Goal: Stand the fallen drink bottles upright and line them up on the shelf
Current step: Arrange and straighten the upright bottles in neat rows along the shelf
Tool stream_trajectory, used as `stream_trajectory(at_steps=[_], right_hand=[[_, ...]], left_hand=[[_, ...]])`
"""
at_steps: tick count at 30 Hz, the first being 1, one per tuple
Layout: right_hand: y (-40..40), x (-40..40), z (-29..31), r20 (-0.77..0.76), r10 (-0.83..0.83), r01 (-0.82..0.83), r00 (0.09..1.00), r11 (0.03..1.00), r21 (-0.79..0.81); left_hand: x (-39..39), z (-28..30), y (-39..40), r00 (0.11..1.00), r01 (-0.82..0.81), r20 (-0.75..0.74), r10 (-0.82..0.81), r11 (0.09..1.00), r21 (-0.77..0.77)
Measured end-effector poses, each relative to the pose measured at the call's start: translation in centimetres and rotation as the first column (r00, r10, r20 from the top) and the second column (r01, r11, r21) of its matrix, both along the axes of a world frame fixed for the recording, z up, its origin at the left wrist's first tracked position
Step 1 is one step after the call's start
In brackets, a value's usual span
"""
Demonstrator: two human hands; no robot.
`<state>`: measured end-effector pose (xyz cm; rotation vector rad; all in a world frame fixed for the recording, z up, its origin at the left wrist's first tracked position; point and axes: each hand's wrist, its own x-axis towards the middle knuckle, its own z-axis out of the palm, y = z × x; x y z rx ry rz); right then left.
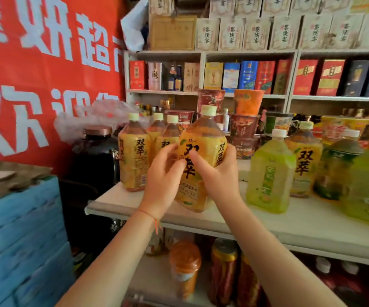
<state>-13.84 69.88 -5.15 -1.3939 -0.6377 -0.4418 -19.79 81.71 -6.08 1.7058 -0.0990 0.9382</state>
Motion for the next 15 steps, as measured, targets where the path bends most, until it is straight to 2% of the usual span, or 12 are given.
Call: stream_trajectory(at_steps=[3,7,11,13,15], right_hand=[[3.5,-0.2,-1.1,0.012,0.029,-0.029,0.999,0.999,-0.046],[6.5,-0.3,-2.2,-0.024,0.074,-0.077,0.997,0.987,-0.144],[8.0,-0.2,-1.8,0.047,-0.078,0.088,0.996,0.952,-0.293],[8.5,-0.3,-1.8,0.109,-0.184,0.214,0.977,0.877,-0.430],[8.5,-0.4,-2.1,0.150,-0.210,0.258,0.966,0.798,-0.545]], left_hand=[[-1.4,-1.6,2.5,0.997,0.000,-0.080,0.006,0.997,0.078],[-2.1,-2.8,5.1,0.988,-0.069,-0.124,0.092,0.981,0.180],[-1.4,-3.5,6.7,0.967,-0.171,-0.132,0.217,0.940,0.294],[-1.1,-3.7,6.8,0.959,-0.238,-0.080,0.271,0.926,0.293],[-0.8,-3.9,6.9,0.947,-0.303,-0.014,0.320,0.909,0.286]])
